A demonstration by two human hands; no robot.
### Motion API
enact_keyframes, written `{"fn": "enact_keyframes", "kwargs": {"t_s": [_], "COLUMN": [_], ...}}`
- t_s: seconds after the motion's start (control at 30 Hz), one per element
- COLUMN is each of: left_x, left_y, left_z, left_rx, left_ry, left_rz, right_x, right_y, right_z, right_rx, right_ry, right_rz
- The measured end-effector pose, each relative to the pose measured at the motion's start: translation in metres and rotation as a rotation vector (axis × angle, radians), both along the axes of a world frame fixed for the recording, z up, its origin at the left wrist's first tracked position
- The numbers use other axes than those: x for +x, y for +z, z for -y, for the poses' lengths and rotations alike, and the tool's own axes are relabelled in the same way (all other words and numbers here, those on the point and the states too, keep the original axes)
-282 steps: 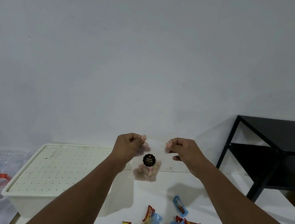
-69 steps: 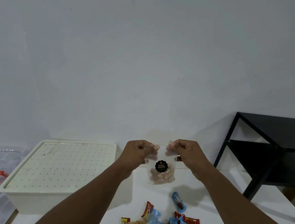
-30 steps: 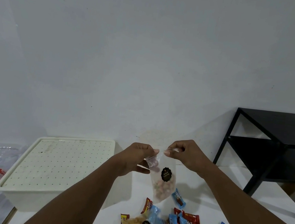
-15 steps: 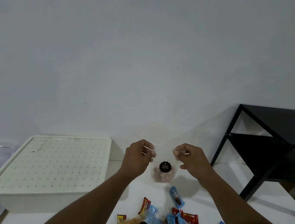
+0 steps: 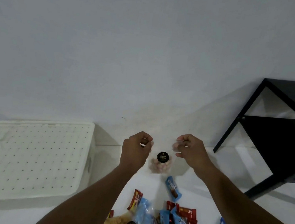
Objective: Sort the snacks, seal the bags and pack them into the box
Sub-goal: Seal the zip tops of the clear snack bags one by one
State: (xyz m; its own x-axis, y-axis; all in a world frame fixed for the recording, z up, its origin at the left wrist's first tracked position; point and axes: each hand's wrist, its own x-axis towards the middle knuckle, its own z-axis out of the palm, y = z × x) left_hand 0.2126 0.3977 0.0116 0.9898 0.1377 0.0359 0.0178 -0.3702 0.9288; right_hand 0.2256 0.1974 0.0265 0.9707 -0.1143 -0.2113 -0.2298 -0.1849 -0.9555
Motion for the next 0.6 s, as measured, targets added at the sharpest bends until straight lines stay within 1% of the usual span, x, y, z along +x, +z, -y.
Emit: {"fn": "enact_keyframes", "kwargs": {"t_s": [0.3,0.37,0.5,0.6], "left_x": [0.078,0.089,0.096,0.086], "left_y": [-0.088,-0.105,-0.119,-0.118], "left_z": [0.022,0.026,0.027,0.024], "left_rx": [0.183,0.191,0.171,0.203], "left_ry": [0.030,0.027,-0.010,-0.048], "left_rz": [-0.118,-0.129,-0.152,-0.168], "right_x": [0.098,0.112,0.125,0.111], "right_y": [-0.094,-0.112,-0.138,-0.134], "right_z": [0.017,0.018,0.021,0.020], "right_rx": [-0.080,-0.085,-0.135,-0.204], "right_ry": [0.050,0.043,-0.008,-0.070], "right_rz": [-0.108,-0.130,-0.127,-0.112]}}
